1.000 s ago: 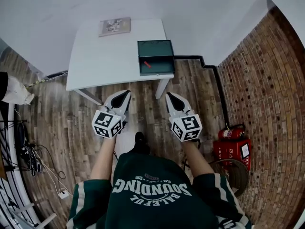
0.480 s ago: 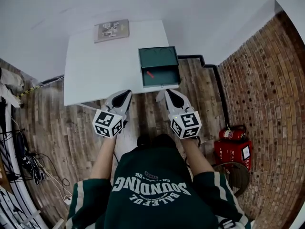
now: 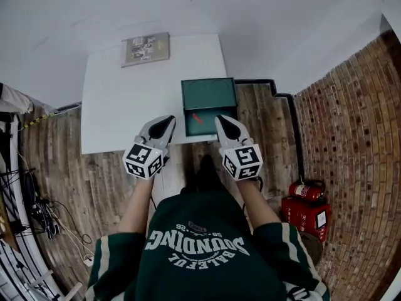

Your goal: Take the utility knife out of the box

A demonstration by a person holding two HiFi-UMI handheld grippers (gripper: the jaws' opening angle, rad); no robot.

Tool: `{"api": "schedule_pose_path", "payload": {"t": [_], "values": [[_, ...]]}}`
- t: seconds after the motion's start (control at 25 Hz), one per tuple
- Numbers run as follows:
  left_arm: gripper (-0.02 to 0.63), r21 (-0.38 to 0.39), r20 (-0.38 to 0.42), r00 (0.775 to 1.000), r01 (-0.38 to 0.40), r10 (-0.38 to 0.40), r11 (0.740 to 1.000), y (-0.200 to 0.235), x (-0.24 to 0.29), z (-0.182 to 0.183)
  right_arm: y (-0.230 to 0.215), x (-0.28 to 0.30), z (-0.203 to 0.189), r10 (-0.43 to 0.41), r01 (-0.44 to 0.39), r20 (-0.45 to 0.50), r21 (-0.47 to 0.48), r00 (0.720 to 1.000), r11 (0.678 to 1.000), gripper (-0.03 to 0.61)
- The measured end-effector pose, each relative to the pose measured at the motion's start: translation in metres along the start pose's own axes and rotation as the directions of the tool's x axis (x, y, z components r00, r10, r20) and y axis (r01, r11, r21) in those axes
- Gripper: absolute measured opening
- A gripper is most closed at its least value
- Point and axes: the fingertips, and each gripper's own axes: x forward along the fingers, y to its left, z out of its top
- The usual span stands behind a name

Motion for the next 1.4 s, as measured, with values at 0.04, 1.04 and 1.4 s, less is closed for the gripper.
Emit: {"api": "schedule_pose_path", "payload": {"t": [0.04, 1.04, 1.4], "values": [[0.051, -0.002, -0.001, 1.000, -0.011, 0.011, 1.000, 0.005, 0.008, 0.003, -0.006, 0.009, 0.002, 0.014, -0.014, -0.004, -0.006, 1.000, 1.000, 0.002], [0.051, -0.040, 0.001, 0.996, -0.087, 0.087, 0.995, 0.079, 0.078, 0.031, -0.040, 0.102, 0.007, 0.121, -0.124, -0.087, -0.036, 0.989, 0.992, 0.002], [0.051, -0.078, -0.043, 0.998, -0.055, 0.052, 0.995, 0.084, 0.075, 0.004, -0.030, 0.099, -0.041, 0.112, -0.122, -0.202, -0.038, 0.973, 0.992, 0.002]]}}
